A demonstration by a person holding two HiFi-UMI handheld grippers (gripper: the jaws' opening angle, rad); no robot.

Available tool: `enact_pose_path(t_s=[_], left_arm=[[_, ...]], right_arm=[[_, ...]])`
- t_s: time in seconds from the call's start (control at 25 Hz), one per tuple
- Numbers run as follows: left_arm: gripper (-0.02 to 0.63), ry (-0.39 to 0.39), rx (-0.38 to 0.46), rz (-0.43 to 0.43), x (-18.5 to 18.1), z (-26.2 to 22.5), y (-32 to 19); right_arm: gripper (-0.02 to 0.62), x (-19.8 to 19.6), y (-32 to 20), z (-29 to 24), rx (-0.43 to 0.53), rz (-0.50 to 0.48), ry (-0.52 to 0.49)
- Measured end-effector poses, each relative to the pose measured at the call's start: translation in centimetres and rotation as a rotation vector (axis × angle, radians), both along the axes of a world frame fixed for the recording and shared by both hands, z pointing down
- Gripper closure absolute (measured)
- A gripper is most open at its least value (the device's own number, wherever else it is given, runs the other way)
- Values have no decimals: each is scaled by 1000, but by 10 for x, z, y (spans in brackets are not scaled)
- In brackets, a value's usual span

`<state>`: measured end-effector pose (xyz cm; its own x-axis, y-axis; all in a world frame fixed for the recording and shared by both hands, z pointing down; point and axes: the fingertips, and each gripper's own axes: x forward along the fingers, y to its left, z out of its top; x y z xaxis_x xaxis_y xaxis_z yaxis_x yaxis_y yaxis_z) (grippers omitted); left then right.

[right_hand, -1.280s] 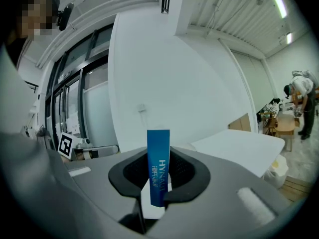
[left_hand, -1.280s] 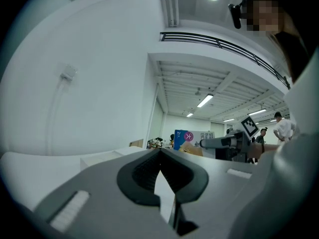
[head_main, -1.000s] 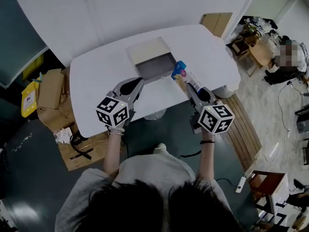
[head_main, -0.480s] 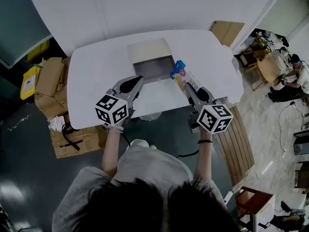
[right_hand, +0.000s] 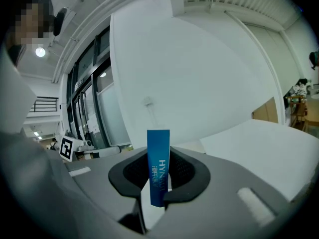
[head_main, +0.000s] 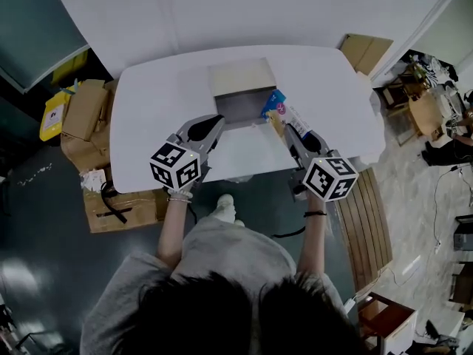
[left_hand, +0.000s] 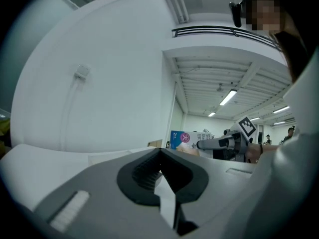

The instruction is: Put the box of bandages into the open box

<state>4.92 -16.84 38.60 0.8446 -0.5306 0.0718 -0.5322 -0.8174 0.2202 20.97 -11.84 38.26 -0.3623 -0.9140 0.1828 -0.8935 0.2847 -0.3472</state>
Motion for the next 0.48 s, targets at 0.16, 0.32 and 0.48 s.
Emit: enact_pose_path(t_s=[0.16,0.32,0.48], left_arm=[[611,0,-6,-19,-7,0,-22],[611,12,-11,-25,-8,-1,-46],[611,14,-19,-4,2,4,-65]], right_arm=[[509,-5,-22,3,-8,-17,-13],[509,-10,-47,3,-14,-32,-15],[509,-6,-68,8,-27,-36,-18]])
